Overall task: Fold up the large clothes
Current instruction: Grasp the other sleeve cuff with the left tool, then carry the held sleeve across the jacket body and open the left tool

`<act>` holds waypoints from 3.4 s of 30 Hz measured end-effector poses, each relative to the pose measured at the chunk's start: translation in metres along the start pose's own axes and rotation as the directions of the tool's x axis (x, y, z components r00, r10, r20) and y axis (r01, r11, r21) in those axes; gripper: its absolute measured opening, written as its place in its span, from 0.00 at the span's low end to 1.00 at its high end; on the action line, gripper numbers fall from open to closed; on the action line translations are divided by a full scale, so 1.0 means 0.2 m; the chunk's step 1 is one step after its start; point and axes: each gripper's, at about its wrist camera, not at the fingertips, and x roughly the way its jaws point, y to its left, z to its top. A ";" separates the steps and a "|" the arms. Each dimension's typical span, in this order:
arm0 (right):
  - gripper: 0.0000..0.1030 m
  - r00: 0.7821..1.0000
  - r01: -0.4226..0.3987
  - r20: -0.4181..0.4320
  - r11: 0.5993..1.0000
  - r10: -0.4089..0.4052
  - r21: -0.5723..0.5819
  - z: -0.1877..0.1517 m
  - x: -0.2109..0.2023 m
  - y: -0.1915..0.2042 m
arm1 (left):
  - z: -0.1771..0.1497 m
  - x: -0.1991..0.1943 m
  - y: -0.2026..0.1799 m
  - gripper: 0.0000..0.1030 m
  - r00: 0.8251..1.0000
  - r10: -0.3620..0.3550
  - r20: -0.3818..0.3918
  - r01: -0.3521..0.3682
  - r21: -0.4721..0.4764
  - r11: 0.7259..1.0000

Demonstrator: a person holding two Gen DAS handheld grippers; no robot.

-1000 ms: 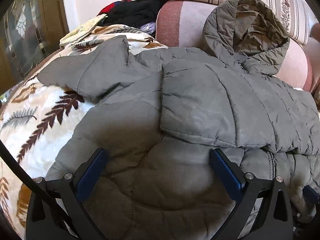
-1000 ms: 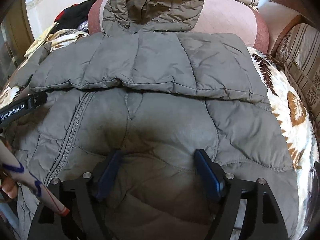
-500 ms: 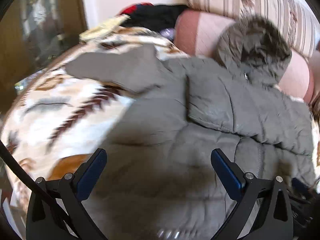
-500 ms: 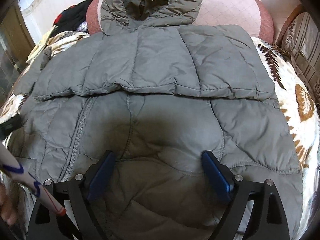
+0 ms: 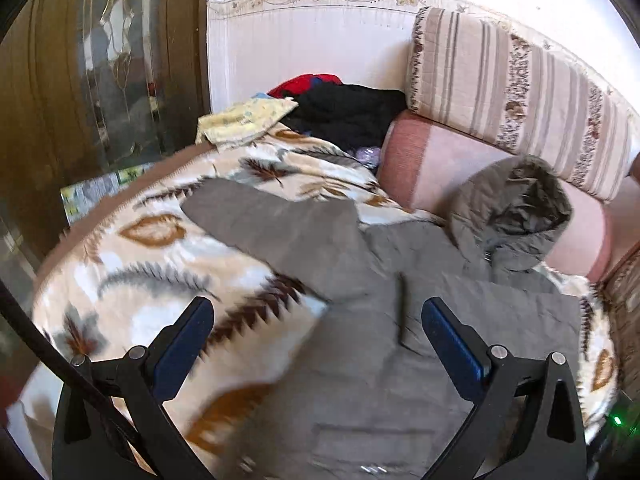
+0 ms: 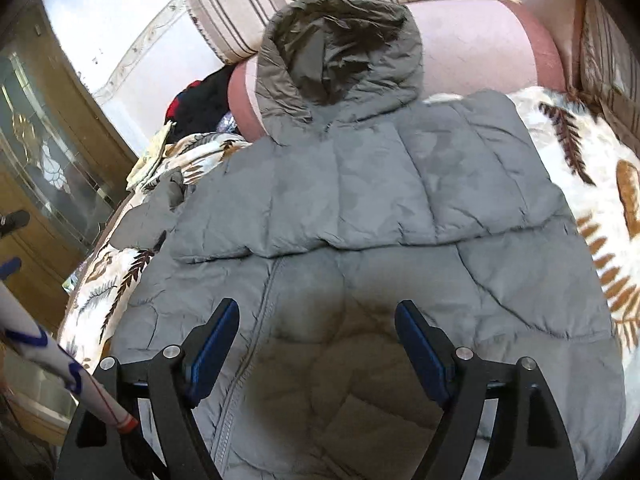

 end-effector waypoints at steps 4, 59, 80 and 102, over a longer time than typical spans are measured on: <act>0.82 1.000 -0.013 0.017 0.998 0.014 -0.058 -0.01 -0.05 0.04 | 0.17 0.20 0.17 1.00 0.998 0.048 -0.031 -0.049 -0.034 0.998; 0.77 0.947 0.304 0.106 0.952 -0.305 0.028 0.13 0.05 -0.30 | 0.52 1.13 1.08 0.13 0.998 -0.055 0.025 0.060 -0.466 0.883; 0.74 0.958 0.179 0.201 0.975 -0.203 0.131 0.17 -0.17 -0.39 | 0.62 -0.04 -0.29 0.13 0.937 -0.319 0.144 0.325 -0.021 0.945; 0.74 0.940 0.110 0.257 0.914 -0.223 0.391 0.19 -0.32 -0.71 | -0.68 0.42 -1.51 0.53 0.840 -0.382 -0.384 0.509 0.314 0.802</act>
